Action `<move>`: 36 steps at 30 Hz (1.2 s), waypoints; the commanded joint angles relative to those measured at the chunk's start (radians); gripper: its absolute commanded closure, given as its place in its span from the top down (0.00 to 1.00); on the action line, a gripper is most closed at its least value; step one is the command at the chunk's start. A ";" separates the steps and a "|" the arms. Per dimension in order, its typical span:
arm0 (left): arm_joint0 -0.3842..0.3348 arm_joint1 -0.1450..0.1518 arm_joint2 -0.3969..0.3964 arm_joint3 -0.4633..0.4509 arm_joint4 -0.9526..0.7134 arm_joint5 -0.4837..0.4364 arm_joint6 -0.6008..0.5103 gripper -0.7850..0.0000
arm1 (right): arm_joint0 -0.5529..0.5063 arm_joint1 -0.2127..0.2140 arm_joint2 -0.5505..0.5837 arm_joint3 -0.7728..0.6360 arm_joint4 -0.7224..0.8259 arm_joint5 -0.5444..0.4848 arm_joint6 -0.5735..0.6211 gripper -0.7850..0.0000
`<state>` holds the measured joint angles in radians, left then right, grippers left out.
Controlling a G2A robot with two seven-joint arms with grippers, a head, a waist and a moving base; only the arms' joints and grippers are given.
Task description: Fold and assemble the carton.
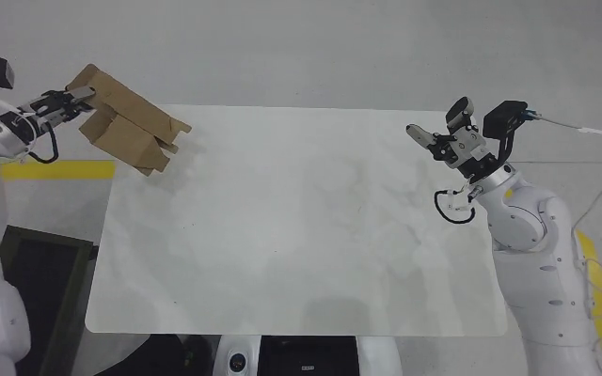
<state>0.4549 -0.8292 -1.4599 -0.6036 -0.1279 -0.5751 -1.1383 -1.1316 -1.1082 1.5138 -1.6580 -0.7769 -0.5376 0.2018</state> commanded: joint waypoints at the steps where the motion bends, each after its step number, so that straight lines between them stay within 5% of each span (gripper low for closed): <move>1: -0.001 -0.019 0.045 -0.058 -0.036 -0.003 -0.021 0.00 | 0.000 0.000 0.000 0.000 0.000 0.000 0.000 1.00; 19: -0.103 -0.135 0.357 -0.207 -0.143 -0.026 -0.081 0.00 | 0.000 0.000 0.000 0.000 0.000 0.000 0.000 1.00; 36: -0.074 -0.134 0.592 -0.389 -0.219 -0.028 -0.079 0.00 | 0.000 0.000 0.000 0.000 0.000 0.000 0.000 1.00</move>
<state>0.3814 -0.9652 -0.8817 -0.9798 -0.3419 -0.6025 -1.2178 -1.1316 -1.1082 1.5138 -1.6580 -0.7769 -0.5376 0.2018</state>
